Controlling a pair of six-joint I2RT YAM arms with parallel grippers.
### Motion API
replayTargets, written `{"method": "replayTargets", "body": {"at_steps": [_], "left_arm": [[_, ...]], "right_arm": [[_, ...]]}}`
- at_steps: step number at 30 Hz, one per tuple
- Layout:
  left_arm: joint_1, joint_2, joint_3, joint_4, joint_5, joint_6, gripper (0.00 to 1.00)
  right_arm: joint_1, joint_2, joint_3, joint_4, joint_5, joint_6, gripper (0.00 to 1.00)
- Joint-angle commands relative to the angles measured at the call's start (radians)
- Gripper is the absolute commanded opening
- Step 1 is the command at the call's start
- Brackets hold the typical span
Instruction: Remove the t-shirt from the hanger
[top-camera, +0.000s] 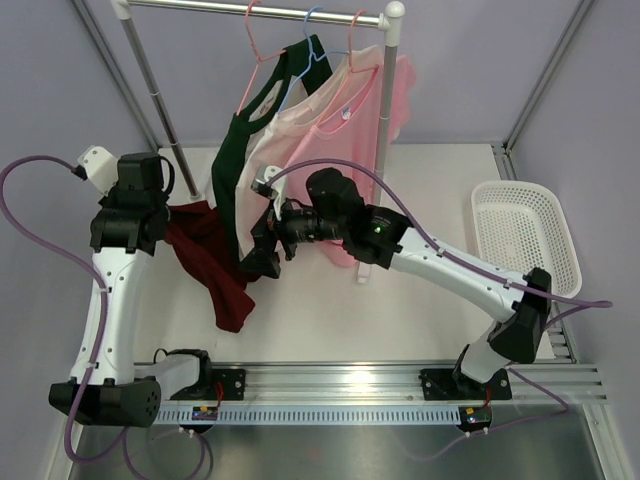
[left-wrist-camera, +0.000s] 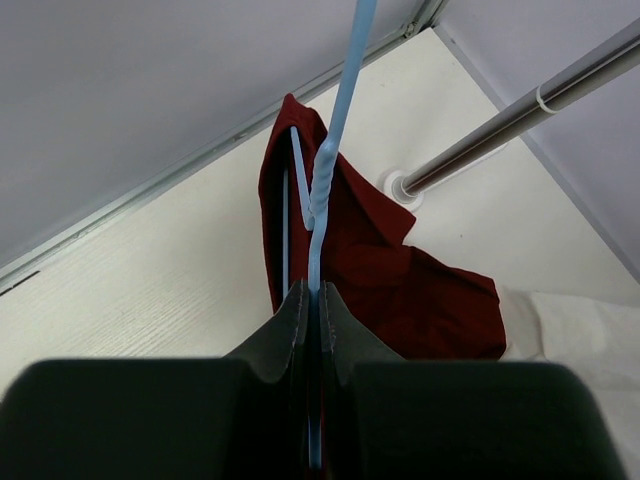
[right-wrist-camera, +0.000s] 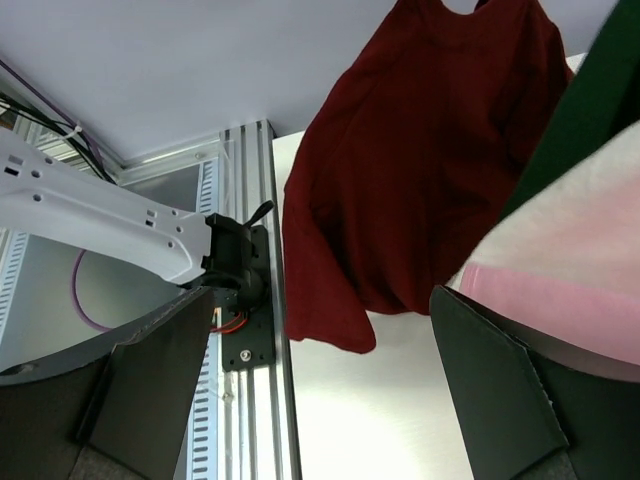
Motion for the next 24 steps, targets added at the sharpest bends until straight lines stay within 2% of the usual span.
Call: {"method": "replayTargets", "body": {"at_steps": [1,6,16,17,18,21,23,24], "left_arm": [[-0.003,-0.041,0.035,0.011,-0.034,-0.093,0.0],[-0.003,-0.047,0.053,-0.004,-0.022,-0.11,0.0],[-0.003,-0.06,0.059,-0.005,-0.02,-0.11,0.0],[-0.003,-0.06,0.059,-0.005,-0.017,-0.11,0.0],[-0.002,-0.06,0.059,-0.007,-0.014,-0.11,0.0],[-0.002,-0.066,0.054,-0.007,-0.023,-0.106,0.0],[-0.003,-0.073,0.056,-0.005,-0.028,-0.109,0.0],[-0.002,-0.077,0.058,-0.007,-0.031,-0.11,0.0]], "right_arm": [[0.056,0.038,0.005,0.095,0.042,0.005,0.99],[0.087,0.106,0.003,0.196,0.1,0.023,0.99],[0.124,0.208,0.097,0.196,0.115,0.024,0.91],[0.126,0.216,0.098,0.197,0.114,0.024,0.88],[0.126,0.219,0.103,0.2,0.114,0.025,0.76],[0.127,0.234,0.116,0.205,0.108,0.03,0.68],[0.129,0.248,0.13,0.194,0.106,0.031,0.54],[0.13,0.251,0.146,0.187,0.106,0.033,0.44]]}}
